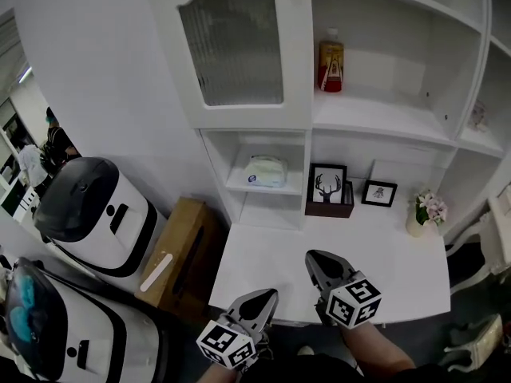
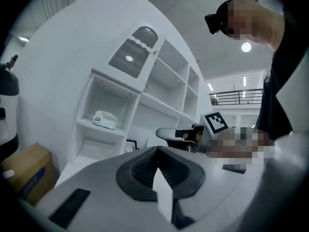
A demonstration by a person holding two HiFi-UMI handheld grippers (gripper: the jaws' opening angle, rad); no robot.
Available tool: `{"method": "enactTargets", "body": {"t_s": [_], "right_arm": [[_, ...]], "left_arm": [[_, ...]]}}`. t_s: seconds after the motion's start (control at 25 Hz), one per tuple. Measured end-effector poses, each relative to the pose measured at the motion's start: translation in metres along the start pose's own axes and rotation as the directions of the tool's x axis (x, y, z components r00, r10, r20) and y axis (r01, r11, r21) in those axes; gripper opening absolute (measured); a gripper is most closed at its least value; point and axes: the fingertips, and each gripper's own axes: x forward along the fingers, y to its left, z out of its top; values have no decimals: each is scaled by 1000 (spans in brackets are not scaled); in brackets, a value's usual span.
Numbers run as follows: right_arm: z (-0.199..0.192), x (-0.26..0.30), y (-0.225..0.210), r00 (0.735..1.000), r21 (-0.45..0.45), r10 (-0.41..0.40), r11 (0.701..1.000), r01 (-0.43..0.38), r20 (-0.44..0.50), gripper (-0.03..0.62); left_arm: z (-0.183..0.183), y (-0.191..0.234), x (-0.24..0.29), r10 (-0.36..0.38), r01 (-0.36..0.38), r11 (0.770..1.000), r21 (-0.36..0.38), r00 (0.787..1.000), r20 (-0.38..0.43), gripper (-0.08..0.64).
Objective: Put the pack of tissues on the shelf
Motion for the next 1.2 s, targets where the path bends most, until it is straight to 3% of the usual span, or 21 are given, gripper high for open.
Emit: {"method": "enactTargets", "body": {"t_s": [0.28,0.6,0.96,1.2], "right_arm": [[-21,-38,10,997,19,61,998,-60,-36,5],[-47,-71,16,988,39,130,991,-127,-83,5],[-92,-91,31,960,94,211,976,-197,-182,5],[-99,-92,38,959,84,211,977,-198,-188,5]], "left_arm": [[-14,-29,-7,50,-50,999,-19,999,-4,3],[-30,-47,-16,179,-179,984,-22,984,12,3],[-45,-55,-24,233,-234,972,-38,972,-26,3],[-51,-57,-27,230,-231,972,-50,972,-40,3]]}}
